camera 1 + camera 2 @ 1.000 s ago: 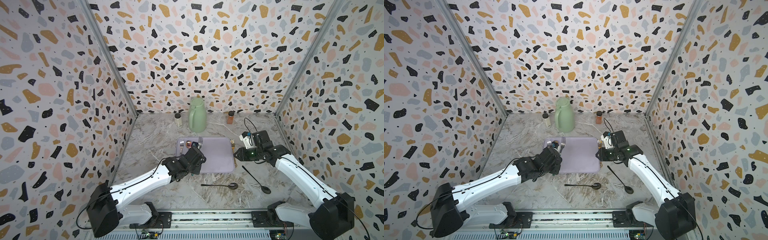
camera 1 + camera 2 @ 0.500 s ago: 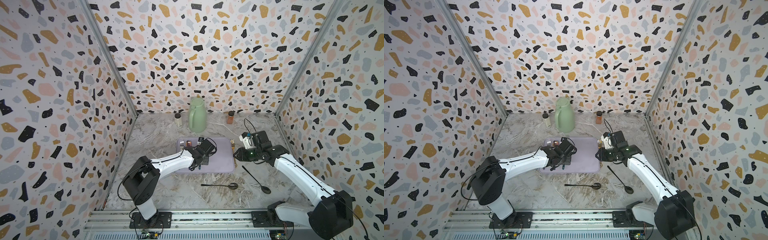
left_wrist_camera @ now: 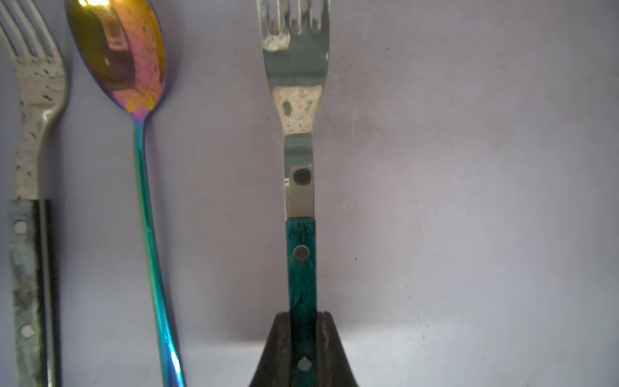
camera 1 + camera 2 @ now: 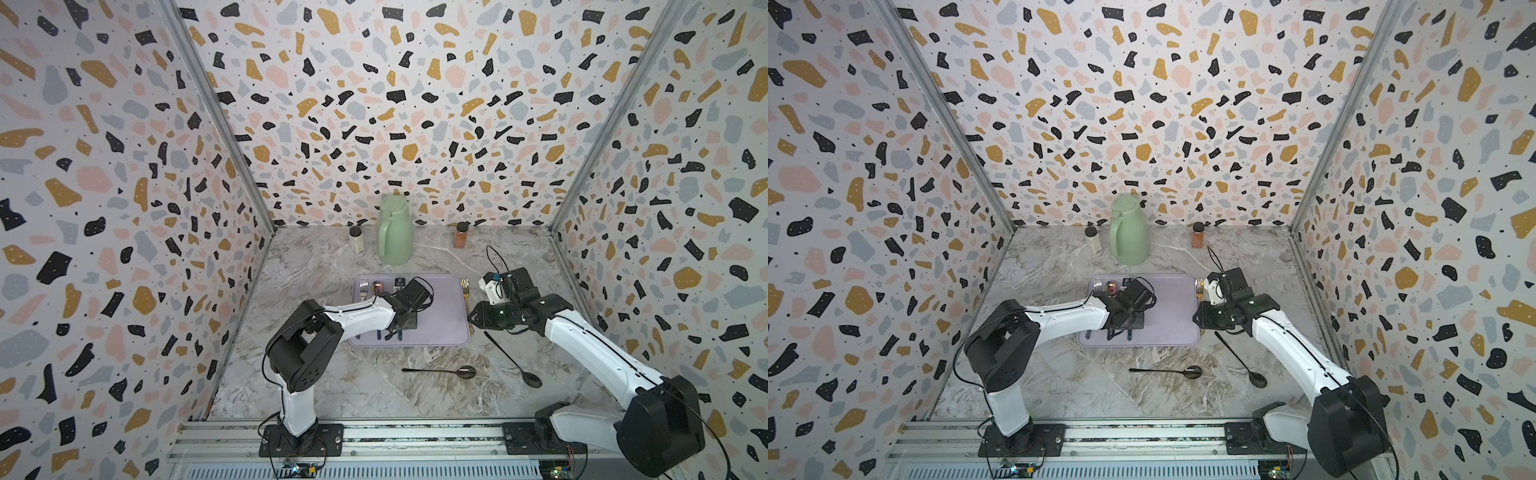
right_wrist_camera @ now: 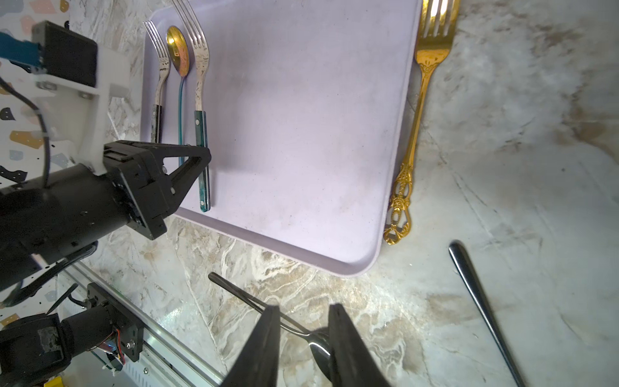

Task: Set the spoon and fork side by side
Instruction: Place the fork on the tray.

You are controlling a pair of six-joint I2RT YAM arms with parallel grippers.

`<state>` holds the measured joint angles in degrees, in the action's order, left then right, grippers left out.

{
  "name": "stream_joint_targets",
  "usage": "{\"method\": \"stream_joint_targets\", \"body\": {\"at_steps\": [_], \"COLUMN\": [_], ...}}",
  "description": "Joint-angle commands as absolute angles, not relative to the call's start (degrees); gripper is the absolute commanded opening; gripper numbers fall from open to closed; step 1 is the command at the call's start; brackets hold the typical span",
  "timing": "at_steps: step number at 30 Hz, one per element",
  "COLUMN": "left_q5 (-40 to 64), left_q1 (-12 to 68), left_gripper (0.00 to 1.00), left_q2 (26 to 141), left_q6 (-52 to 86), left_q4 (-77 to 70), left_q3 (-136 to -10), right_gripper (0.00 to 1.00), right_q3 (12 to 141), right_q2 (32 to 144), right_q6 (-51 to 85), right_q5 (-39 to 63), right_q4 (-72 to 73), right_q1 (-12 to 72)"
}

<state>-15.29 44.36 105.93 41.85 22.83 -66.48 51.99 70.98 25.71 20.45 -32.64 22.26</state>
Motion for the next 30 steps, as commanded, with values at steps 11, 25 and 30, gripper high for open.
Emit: {"method": "stream_joint_targets", "body": {"at_steps": [11, 25, 30], "left_q5": [-14.19, -8.39, -3.87], "left_q1": [44.03, 49.0, 55.65], "left_gripper": [0.32, 0.46, 0.51], "left_q2": [105.92, 85.93, 82.86], "left_q6": [43.23, 21.22, 8.04], "left_q4": [23.89, 25.41, 19.84], "left_q3": [-68.41, -62.45, -55.02], "right_gripper": [0.31, 0.34, 0.34], "right_q3": [52.41, 51.43, 51.35], "right_q2": [70.03, 67.26, 66.58], "right_q6": [26.45, 27.68, 27.67], "right_q5": [15.13, 17.46, 16.51], "right_q4": [-38.31, -40.23, -42.13], "right_q1": [22.57, 22.49, 22.5]}}
